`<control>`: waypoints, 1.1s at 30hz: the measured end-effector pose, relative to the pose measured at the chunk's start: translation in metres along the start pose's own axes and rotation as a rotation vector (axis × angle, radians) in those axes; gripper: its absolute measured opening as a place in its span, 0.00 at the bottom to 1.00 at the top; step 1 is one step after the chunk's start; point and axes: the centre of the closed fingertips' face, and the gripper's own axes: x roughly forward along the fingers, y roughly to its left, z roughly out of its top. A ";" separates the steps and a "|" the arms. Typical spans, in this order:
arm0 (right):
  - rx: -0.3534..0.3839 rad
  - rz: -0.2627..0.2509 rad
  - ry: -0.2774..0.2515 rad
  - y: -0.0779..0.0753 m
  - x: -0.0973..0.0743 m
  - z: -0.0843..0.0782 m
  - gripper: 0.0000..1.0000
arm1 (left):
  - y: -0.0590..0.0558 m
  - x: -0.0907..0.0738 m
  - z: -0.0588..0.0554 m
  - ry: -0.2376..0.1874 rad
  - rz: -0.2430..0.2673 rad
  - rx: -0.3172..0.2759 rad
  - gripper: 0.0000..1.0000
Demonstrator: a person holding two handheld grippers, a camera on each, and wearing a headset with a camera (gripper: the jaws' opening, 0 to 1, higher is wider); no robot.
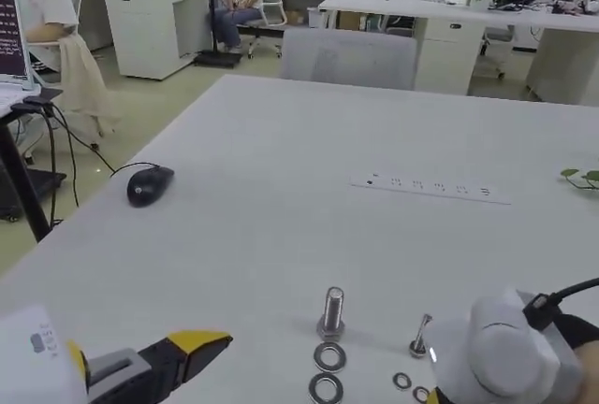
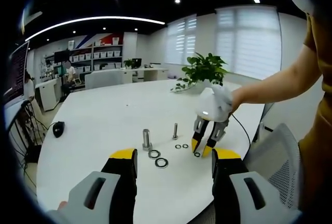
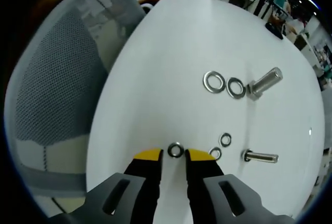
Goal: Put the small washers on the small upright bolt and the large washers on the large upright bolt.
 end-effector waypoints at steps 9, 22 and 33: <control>0.011 -0.009 -0.021 -0.001 0.000 0.001 0.17 | -0.001 0.000 -0.003 -0.003 -0.001 -0.011 0.57; 0.026 -0.010 -0.008 -0.003 0.001 0.002 0.12 | 0.001 -0.001 -0.002 -0.007 -0.005 -0.008 0.56; 0.081 -0.026 -0.030 -0.012 -0.018 0.000 0.12 | 0.002 -0.002 0.000 -0.006 -0.004 -0.005 0.56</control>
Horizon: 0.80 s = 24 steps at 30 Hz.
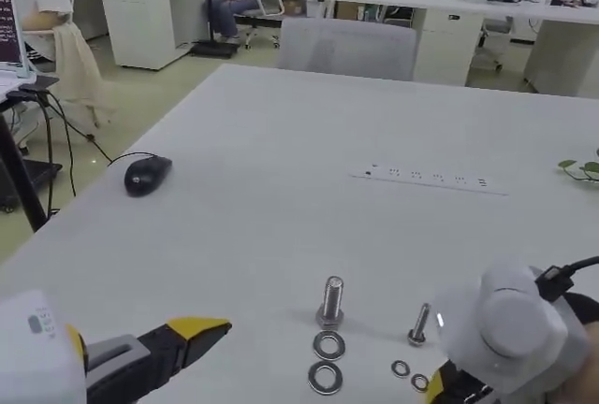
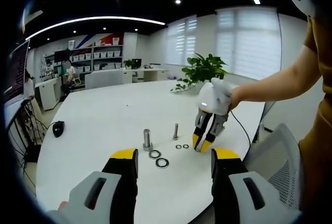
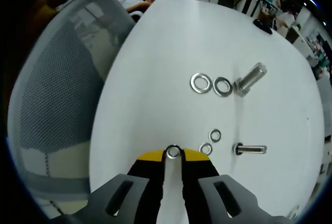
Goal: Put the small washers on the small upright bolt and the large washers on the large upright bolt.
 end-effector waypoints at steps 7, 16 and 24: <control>0.024 -0.032 0.007 -0.014 -0.019 -0.005 0.12 | -0.003 0.002 -0.001 -0.002 -0.010 -0.009 0.56; 0.029 -0.081 0.000 -0.035 -0.034 -0.003 0.12 | -0.003 0.002 -0.001 0.004 -0.011 -0.010 0.56; 0.038 -0.140 -0.023 -0.061 -0.050 0.005 0.12 | -0.003 0.004 -0.002 0.004 -0.012 -0.011 0.55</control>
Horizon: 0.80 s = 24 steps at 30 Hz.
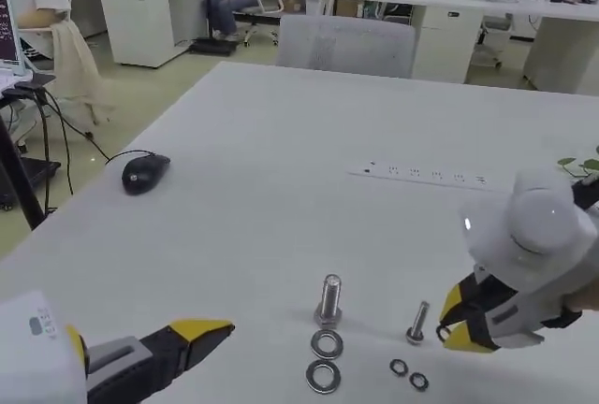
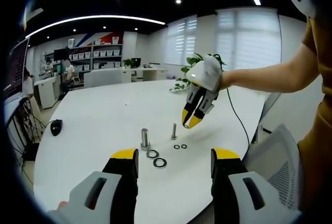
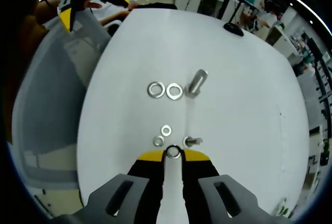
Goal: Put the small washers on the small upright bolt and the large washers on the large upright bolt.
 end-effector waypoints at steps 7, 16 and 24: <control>-0.009 -0.019 0.005 -0.016 -0.004 0.004 0.12 | 0.002 0.001 0.002 -0.003 0.001 -0.002 0.55; -0.019 -0.020 0.018 -0.029 -0.002 0.009 0.12 | 0.006 0.002 0.001 0.007 0.004 0.000 0.55; -0.025 -0.001 0.031 -0.031 0.005 0.009 0.12 | 0.009 0.003 -0.001 0.014 0.002 -0.003 0.55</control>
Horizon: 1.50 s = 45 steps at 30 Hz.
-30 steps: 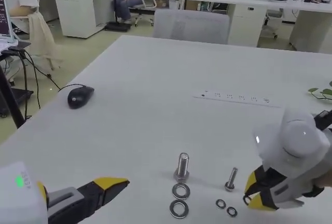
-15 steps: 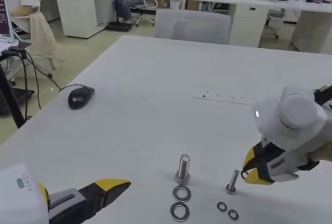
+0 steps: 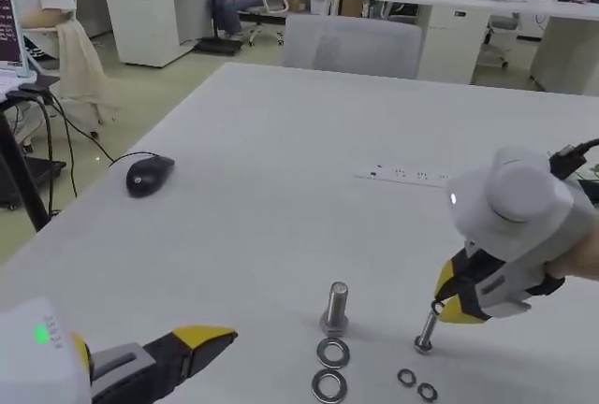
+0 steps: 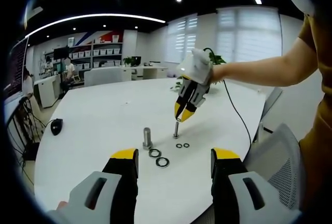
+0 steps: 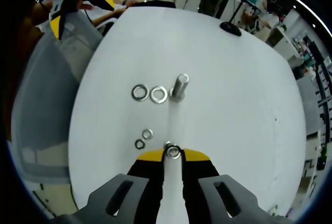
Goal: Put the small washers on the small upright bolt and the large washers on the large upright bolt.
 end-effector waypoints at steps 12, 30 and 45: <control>-0.011 0.016 0.014 0.000 0.009 -0.002 0.12 | 0.001 0.002 0.000 0.000 -0.003 -0.005 0.55; -0.010 0.043 0.039 0.002 0.032 -0.010 0.13 | 0.003 0.001 -0.004 0.005 0.005 -0.019 0.55; 0.002 0.055 0.035 0.005 0.058 -0.018 0.13 | 0.007 0.003 -0.011 0.016 0.013 -0.033 0.55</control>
